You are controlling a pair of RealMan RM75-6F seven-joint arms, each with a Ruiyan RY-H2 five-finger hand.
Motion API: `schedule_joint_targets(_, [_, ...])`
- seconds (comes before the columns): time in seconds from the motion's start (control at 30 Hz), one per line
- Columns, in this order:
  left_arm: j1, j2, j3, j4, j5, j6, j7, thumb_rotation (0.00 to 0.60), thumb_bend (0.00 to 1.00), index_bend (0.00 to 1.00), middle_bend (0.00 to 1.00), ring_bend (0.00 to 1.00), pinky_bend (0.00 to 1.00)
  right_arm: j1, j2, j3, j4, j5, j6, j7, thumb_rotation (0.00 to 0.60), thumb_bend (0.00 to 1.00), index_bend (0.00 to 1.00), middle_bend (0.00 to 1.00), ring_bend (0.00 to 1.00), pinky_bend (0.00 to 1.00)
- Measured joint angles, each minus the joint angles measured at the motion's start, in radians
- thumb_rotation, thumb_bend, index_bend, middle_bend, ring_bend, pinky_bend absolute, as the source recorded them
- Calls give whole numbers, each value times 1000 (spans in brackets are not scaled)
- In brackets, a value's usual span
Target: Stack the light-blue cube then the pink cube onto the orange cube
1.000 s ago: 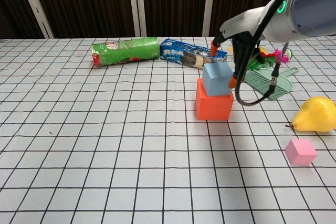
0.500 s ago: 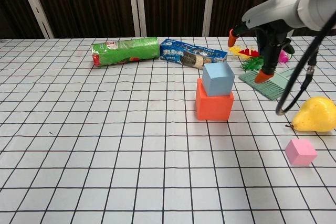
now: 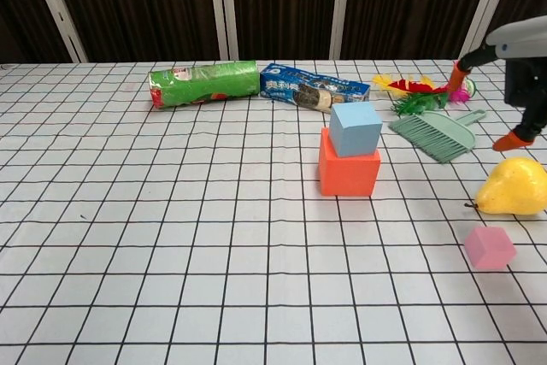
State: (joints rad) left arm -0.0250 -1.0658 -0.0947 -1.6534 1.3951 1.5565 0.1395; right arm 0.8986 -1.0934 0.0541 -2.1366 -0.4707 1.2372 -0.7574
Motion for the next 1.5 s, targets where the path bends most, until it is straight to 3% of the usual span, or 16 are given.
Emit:
schedule_joint_targets(0.53, [-2, -4, -2, -5, -8, -3, 11, 600, 242, 127, 55, 24, 179, -219, 21, -112, 83, -357, -16, 261, 600, 263, 291, 968, 900, 674])
schedule_joint_targets(0.87, [-7, -6, -2, -5, -10, -13, 18, 600, 243, 127, 55, 24, 179, -258, 23, -136, 31, -357, 8, 206, 600, 263, 292, 968, 900, 674])
schedule_joint_targets(1.2, [-7, 2, -3, -1, -14, -18, -5, 600, 243, 127, 56, 24, 179, -349, -112, -149, 58, -421, 146, 166, 600, 263, 304, 968, 900, 674])
schedule_joint_targets(1.5, [-11, -2, -1, -3, -14, -24, 12, 600, 243, 127, 56, 24, 179, -410, -189, -151, 134, -460, 170, 172, 600, 263, 310, 968, 900, 674])
